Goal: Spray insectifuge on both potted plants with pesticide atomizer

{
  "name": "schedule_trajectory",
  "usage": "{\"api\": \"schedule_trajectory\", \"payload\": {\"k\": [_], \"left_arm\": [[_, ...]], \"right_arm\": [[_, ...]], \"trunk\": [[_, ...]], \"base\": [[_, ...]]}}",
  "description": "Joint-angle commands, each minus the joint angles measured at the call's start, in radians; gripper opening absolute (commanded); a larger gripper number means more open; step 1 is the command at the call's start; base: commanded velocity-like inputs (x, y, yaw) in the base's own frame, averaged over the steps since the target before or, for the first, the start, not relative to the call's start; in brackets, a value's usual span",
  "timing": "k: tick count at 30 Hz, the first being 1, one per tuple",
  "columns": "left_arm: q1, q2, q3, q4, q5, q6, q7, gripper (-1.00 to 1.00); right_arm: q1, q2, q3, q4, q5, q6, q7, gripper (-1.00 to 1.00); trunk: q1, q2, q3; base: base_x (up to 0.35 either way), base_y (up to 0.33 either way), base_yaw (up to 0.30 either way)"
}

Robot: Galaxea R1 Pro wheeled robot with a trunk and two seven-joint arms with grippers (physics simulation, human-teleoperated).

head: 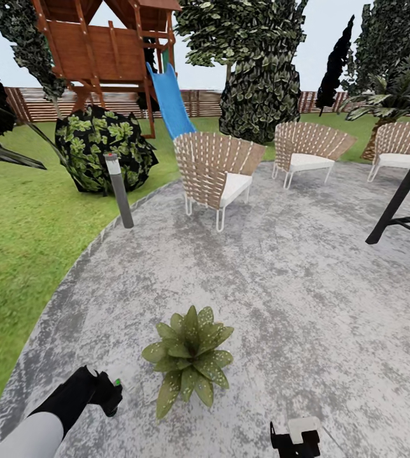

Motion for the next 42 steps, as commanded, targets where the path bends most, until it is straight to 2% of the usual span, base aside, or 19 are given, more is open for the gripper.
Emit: {"api": "schedule_trajectory", "payload": {"k": [1, 4, 7, 15, 16, 17, 18, 19, 21, 23, 24, 26, 29, 30, 32, 34, 39, 40, 42], "left_arm": [[0.0, -0.005, 0.008, -0.002, -0.004, 0.005, 0.014, -1.0], [-0.003, -0.01, 0.013, -0.003, 0.011, 0.005, 0.034, -1.0], [-0.004, -0.007, 0.063, -0.022, 0.065, 0.005, 0.041, -1.0], [-0.006, -0.011, 0.067, -0.031, 0.072, 0.012, 0.023, -1.0], [-0.021, -0.015, 0.065, -0.032, 0.072, 0.052, 0.007, -1.0], [-0.068, -0.018, 0.041, -0.032, 0.053, 0.133, -0.027, -1.0], [-0.1, -0.014, -0.008, -0.031, 0.018, 0.188, -0.057, -1.0], [-0.108, -0.013, -0.028, -0.029, 0.003, 0.203, -0.068, -1.0], [-0.108, -0.006, -0.046, -0.018, -0.008, 0.211, -0.08, -1.0], [-0.104, 0.018, -0.05, -0.013, -0.009, 0.204, -0.098, -1.0], [-0.105, 0.02, -0.074, -0.017, -0.019, 0.197, -0.182, -1.0], [-0.113, 0.02, -0.115, -0.028, -0.033, 0.197, -0.263, -1.0], [-0.12, 0.019, -0.134, -0.034, -0.036, 0.195, -0.314, -1.0], [-0.135, 0.015, -0.136, -0.054, -0.037, 0.195, -0.329, -1.0], [-0.143, 0.018, -0.17, -0.148, -0.083, 0.198, -0.417, -1.0], [-0.138, 0.022, -0.174, -0.213, -0.091, 0.196, -0.429, -1.0], [-0.132, 0.048, -0.178, -0.267, -0.092, 0.171, -0.435, -1.0], [-0.132, 0.052, -0.179, -0.264, -0.095, 0.145, -0.435, -1.0], [-0.1, 0.06, -0.183, -0.26, -0.117, 0.018, -0.435, -1.0]], "right_arm": [[-0.001, 0.0, 0.009, 0.001, -0.004, -0.002, -0.006, 1.0], [-0.001, 0.0, 0.009, 0.001, -0.004, -0.002, -0.006, 1.0], [-0.001, 0.0, 0.009, 0.001, -0.004, -0.002, -0.006, 1.0], [-0.001, 0.0, 0.009, 0.001, -0.004, -0.002, -0.005, 1.0], [-0.001, 0.0, 0.009, 0.001, -0.004, -0.002, -0.004, 1.0], [-0.001, 0.0, 0.009, 0.001, -0.004, -0.002, -0.004, 1.0], [-0.001, 0.0, 0.009, 0.001, -0.004, -0.002, -0.004, 1.0], [0.0, 0.0, 0.009, 0.001, -0.004, -0.002, -0.004, 1.0], [0.0, 0.0, 0.009, 0.001, -0.004, -0.002, -0.004, 1.0], [-0.001, 0.001, 0.009, 0.001, -0.004, -0.002, -0.004, 1.0], [-0.001, 0.001, 0.009, 0.001, -0.004, -0.002, -0.004, 1.0], [0.0, 0.001, 0.009, 0.001, -0.004, -0.002, -0.004, 1.0], [-0.001, 0.002, 0.009, 0.001, -0.003, -0.002, -0.004, 1.0], [-0.001, 0.001, 0.009, 0.001, -0.003, -0.002, -0.004, 1.0], [-0.001, 0.0, 0.009, 0.001, -0.003, -0.002, -0.004, 1.0], [0.0, 0.0, 0.009, 0.001, -0.003, -0.002, -0.004, 1.0], [-0.001, 0.0, 0.009, 0.001, -0.003, -0.002, -0.004, 1.0], [-0.001, 0.0, 0.009, 0.001, -0.003, -0.002, -0.004, 1.0], [0.0, 0.0, 0.009, 0.001, -0.003, -0.002, -0.004, 1.0]], "trunk": [[0.0, 0.0, -0.001], [0.0, 0.0, -0.001], [0.0, 0.0, -0.001], [0.0, 0.0, -0.001], [0.0, 0.0, -0.001], [0.0, 0.0, -0.001], [0.0, 0.0, -0.001], [0.0, 0.0, -0.001], [0.0, 0.0, -0.001], [0.0, 0.0, -0.001], [0.0, 0.0, -0.001], [0.0, 0.0, -0.001], [0.0, 0.0, -0.001], [0.0, 0.0, -0.001], [0.0, 0.0, -0.001], [0.0, 0.0, -0.001], [0.0, 0.0, -0.001], [0.0, 0.0, -0.001], [0.0, 0.0, -0.001]], "base": [[0.0, 0.007, 0.0], [0.0, 0.001, 0.0], [0.0, 0.0, 0.0], [0.0, 0.0, 0.0], [0.0, 0.0, 0.0], [0.0, 0.0, 0.0], [0.0, 0.0, 0.0], [0.0, 0.0, 0.0], [0.0, 0.0, 0.0], [0.0, 0.0, 0.0], [0.0, 0.0, 0.0], [0.0, 0.0, 0.0], [0.0, 0.0, 0.0], [0.0, 0.0, 0.0], [0.0, 0.0, 0.0], [0.0, 0.0, 0.0], [0.0, 0.0, 0.0], [0.0, 0.0, 0.0], [0.0, 0.0, 0.0]]}}
